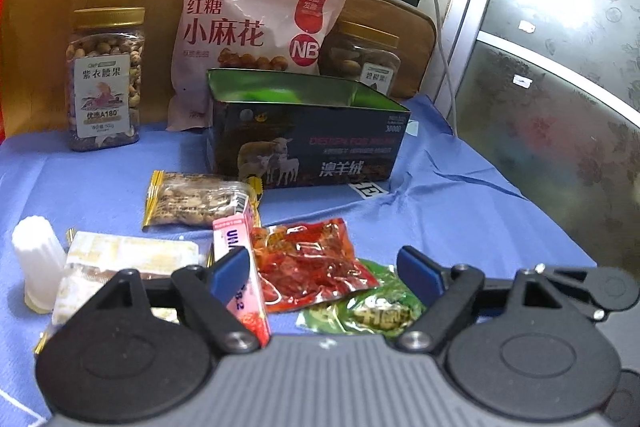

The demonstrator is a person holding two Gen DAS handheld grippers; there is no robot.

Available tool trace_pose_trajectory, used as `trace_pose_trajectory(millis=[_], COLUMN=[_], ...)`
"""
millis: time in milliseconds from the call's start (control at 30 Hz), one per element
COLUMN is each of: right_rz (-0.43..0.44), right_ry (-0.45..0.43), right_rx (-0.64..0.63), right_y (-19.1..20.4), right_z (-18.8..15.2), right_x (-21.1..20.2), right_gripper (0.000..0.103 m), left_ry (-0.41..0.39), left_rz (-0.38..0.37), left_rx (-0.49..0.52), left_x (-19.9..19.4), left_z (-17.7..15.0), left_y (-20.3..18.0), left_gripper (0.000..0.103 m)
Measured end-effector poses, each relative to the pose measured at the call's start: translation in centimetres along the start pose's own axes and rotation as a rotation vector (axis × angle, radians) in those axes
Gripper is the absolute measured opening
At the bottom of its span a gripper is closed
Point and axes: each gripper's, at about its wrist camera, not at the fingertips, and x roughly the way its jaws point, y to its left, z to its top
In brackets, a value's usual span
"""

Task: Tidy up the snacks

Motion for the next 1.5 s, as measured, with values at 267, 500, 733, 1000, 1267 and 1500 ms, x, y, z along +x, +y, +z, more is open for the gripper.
trace_pose_trajectory(millis=[267, 500, 733, 1000, 1267, 1500], right_rz=[-0.003, -0.006, -0.047, -0.014, -0.009, 0.1], right_ry=[0.002, -0.014, -0.008, -0.038, -0.049, 0.0], right_rx=[0.029, 0.02, 0.149, 0.125, 0.072, 0.099], right_y=[-1.1, -0.9, -3.7, -3.4, -4.3, -5.0], right_z=[0.5, 0.4, -0.9, -2.3, -1.0, -0.2], right_x=[1.6, 1.7, 0.4, -1.4, -0.1, 2.4], right_gripper=[0.063, 0.035, 0.017, 0.055, 0.067, 0.061], left_ry=[-0.013, -0.023, -0.022, 0.015, 0.164, 0.216], left_rz=[0.013, 0.038, 0.033, -0.046, -0.056, -0.017], left_rx=[0.042, 0.064, 0.023, -0.097, -0.105, -0.079], left_x=[0.2, 0.4, 0.3, -0.3, 1.2, 3.7], left_z=[-0.4, -0.7, -0.5, 0.9, 0.4, -0.3], left_y=[-0.7, -1.0, -0.2, 0.1, -2.5, -4.0], left_gripper=[0.086, 0.089, 0.089, 0.088, 0.086, 0.087])
